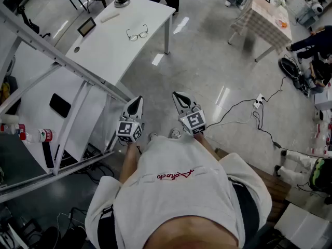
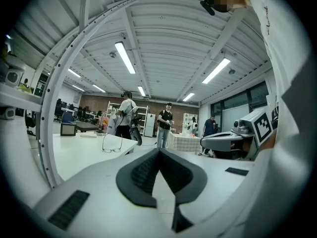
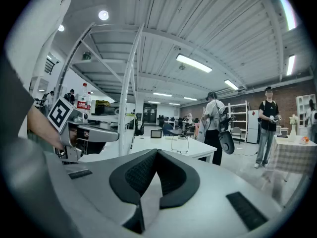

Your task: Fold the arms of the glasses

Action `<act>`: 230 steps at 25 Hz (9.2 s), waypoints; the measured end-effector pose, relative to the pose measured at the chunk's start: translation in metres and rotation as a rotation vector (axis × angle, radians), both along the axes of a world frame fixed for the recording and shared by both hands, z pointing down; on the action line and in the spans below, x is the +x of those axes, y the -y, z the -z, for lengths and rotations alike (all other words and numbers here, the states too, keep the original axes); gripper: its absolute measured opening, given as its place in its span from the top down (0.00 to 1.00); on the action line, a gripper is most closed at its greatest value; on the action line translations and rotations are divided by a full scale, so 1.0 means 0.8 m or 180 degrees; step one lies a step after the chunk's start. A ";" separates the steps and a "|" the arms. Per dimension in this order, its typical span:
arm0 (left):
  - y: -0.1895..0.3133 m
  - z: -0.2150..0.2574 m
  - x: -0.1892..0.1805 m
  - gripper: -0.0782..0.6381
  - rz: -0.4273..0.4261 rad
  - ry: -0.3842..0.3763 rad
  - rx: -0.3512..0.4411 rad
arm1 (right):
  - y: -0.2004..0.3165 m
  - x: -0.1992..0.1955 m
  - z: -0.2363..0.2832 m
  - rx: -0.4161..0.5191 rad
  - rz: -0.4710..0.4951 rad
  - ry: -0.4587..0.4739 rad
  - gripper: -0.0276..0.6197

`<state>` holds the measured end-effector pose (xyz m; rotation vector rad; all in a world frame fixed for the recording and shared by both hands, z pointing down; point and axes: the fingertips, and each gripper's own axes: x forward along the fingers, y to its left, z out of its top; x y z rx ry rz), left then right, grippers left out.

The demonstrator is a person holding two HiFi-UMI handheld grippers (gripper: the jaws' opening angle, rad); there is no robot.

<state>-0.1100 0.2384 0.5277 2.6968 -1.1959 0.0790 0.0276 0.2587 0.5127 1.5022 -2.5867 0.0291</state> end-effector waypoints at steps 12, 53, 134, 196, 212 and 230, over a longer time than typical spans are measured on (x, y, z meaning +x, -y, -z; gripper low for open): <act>0.003 -0.001 0.006 0.86 0.0062 -0.0004 -0.0023 | 0.003 0.010 -0.001 -0.0018 0.0019 0.0048 0.95; 0.081 -0.036 0.088 0.86 0.0273 0.0108 -0.0095 | 0.092 0.088 -0.033 0.0022 0.0315 0.0013 0.95; 0.562 -0.162 -0.058 0.86 0.0621 0.0329 -0.1181 | 0.583 -0.003 -0.165 -0.1206 0.0838 -0.0056 0.95; 0.608 -0.236 0.022 0.85 -0.2165 0.3013 -0.0170 | 0.612 -0.043 -0.224 -0.0394 0.2829 -0.2235 0.88; 0.613 -0.236 0.020 0.85 -0.2113 0.2907 -0.0246 | 0.612 -0.065 -0.228 -0.0633 0.3217 -0.2256 0.89; 0.606 -0.227 0.012 0.84 -0.2078 0.2804 -0.0235 | 0.630 -0.087 -0.252 -0.1312 0.3311 -0.2447 0.92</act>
